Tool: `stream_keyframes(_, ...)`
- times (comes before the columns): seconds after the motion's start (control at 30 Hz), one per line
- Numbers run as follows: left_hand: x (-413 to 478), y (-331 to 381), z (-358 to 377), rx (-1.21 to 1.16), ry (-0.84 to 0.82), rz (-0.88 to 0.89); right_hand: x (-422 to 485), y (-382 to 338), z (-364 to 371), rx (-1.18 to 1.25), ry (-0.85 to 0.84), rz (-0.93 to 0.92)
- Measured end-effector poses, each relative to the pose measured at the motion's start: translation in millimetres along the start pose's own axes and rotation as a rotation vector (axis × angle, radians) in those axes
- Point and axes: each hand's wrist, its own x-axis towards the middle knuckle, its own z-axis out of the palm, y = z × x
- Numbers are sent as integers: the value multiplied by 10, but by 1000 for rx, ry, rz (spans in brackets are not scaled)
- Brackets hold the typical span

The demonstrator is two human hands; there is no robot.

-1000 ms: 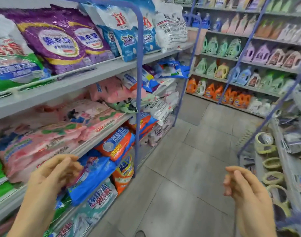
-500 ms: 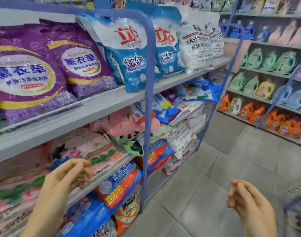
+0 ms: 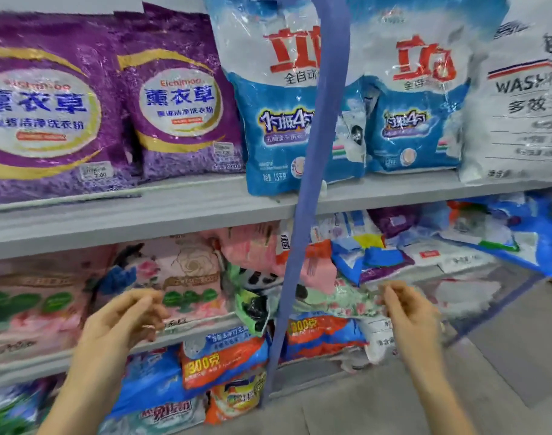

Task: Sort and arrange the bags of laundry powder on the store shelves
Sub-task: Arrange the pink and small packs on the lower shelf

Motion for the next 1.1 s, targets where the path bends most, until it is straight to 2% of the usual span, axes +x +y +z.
stream_keyframes(0.13,-89,-18,129,12,66,-12,699,163,370,-371,-222,-298)
stream_keyframes(0.27,-189,45,231,0,88,-11,1191,228,846,-792,-444,-743)
stream_keyframes(0.37,-262,53,261,-5,103,-11,1276,364,1058,-869,-506,-914)
stream_keyframes(0.6,-323,57,157,-20,186,-16,1383,315,1233,-769,-322,-757)
stream_keyframes(0.77,-309,15,88,6,137,-45,1487,297,910,-345,-241,-334)
stream_keyframes(0.83,-272,-9,99,8,120,-68,1523,234,719,-125,-252,-243)
stream_keyframes(0.93,-209,-8,130,-4,84,-64,1450,98,408,87,-336,-207)
stream_keyframes(1.0,-169,8,145,-13,60,-58,1289,10,242,129,-375,-214)
stream_keyframes(1.1,-118,29,193,-2,2,-50,1034,-191,95,149,-270,-266)
